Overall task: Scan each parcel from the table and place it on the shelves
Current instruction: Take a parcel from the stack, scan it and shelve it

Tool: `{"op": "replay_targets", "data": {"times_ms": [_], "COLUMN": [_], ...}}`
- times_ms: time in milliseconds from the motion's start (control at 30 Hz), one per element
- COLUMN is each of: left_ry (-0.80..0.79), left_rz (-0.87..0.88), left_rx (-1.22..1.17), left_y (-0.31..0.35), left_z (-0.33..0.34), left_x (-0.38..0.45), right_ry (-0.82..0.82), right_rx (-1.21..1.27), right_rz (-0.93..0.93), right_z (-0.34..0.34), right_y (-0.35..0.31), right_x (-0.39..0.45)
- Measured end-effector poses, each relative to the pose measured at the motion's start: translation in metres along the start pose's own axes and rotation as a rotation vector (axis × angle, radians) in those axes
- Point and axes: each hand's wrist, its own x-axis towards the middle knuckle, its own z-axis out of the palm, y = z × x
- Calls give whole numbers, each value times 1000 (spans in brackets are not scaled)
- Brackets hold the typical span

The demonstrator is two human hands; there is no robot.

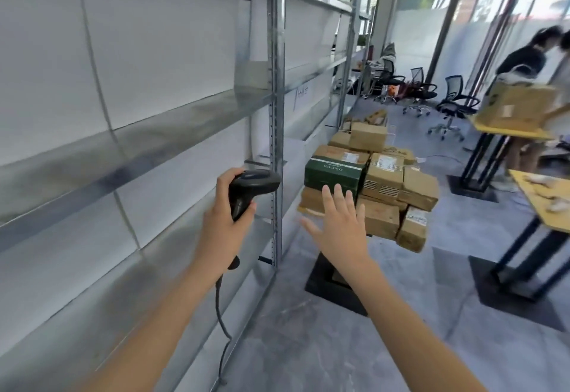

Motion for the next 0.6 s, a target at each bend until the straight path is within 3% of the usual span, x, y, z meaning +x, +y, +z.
{"op": "replay_targets", "data": {"times_ms": [367, 600], "left_ry": [-191, -240], "left_rz": [-5, 13], "left_rx": [-50, -127], "left_y": [-7, -25], "left_z": [131, 210], "left_x": [36, 88], "right_ry": [-25, -24], "right_rx": [34, 19], "right_rz": [222, 258], "right_z": [12, 38], "right_y": [118, 169], "right_x": [22, 78]}}
